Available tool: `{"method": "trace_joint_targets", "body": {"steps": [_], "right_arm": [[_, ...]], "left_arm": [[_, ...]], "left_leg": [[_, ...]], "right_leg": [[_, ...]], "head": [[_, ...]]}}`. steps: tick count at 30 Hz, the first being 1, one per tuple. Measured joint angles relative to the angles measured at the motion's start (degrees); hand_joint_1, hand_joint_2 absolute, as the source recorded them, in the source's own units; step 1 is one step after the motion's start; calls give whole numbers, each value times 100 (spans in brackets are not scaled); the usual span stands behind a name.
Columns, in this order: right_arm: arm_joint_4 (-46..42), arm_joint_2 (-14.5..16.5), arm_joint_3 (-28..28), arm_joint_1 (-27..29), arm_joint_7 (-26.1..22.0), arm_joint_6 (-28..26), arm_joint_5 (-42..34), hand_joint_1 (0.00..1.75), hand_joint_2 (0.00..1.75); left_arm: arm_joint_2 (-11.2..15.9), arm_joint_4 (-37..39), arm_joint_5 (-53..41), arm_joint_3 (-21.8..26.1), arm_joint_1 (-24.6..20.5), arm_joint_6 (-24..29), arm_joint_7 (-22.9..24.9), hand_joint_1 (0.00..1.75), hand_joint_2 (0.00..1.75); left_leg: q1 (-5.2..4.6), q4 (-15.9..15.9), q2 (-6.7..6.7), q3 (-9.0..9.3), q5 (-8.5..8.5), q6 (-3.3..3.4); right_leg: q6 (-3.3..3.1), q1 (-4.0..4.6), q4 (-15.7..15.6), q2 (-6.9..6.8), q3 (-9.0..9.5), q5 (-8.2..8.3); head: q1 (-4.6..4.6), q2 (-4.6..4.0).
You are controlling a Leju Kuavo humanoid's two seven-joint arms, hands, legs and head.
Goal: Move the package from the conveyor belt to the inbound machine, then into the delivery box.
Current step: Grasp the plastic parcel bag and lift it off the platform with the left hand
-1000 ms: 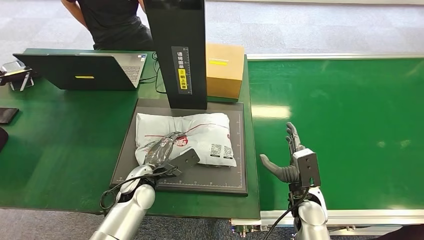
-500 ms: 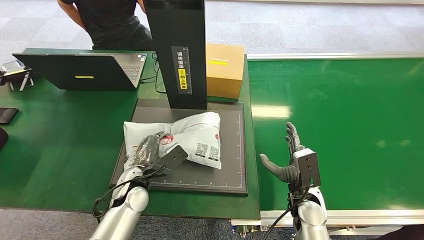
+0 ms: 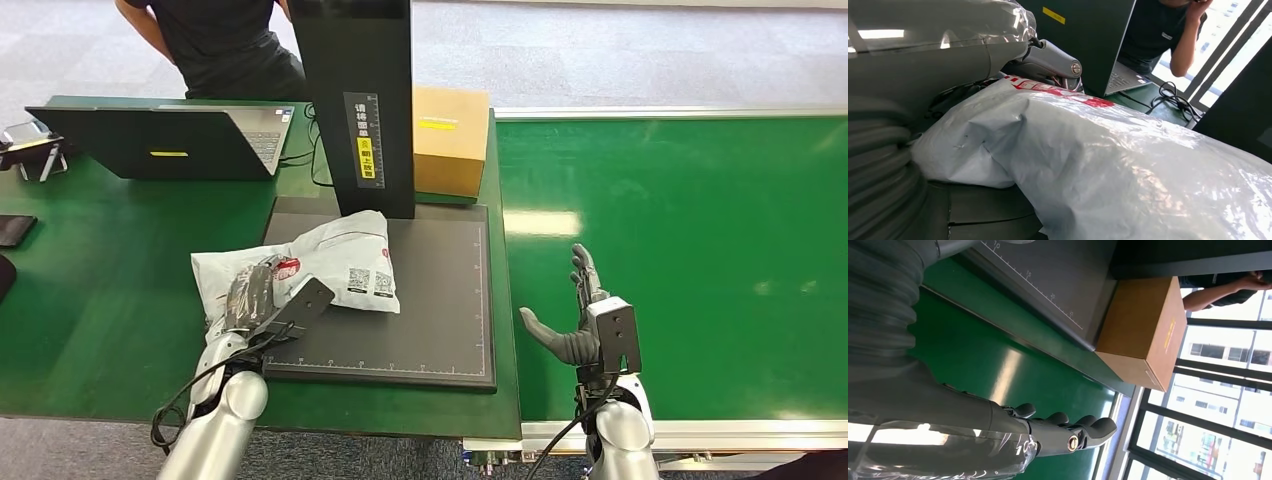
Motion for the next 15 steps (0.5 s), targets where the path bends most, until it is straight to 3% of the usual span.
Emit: {"method": "trace_joint_targets", "body": {"steps": [11,15], "right_arm": [[0,0,0,0,0,19,-1,0,175],[0,0,0,5,-7,31,-20,0,175]], "left_arm": [[17,-39,-171,77,20,103,93,175,175],[129,-173,-483,439,30,323,278,175,175]], "left_leg": [[0,0,0,0,0,0],[1,-1,3,0,0,-1]], "right_leg": [[0,2,0,1,0,0],[-1,7,0,4,-2,0]], "head": [[0,0],[-1,0]]}}
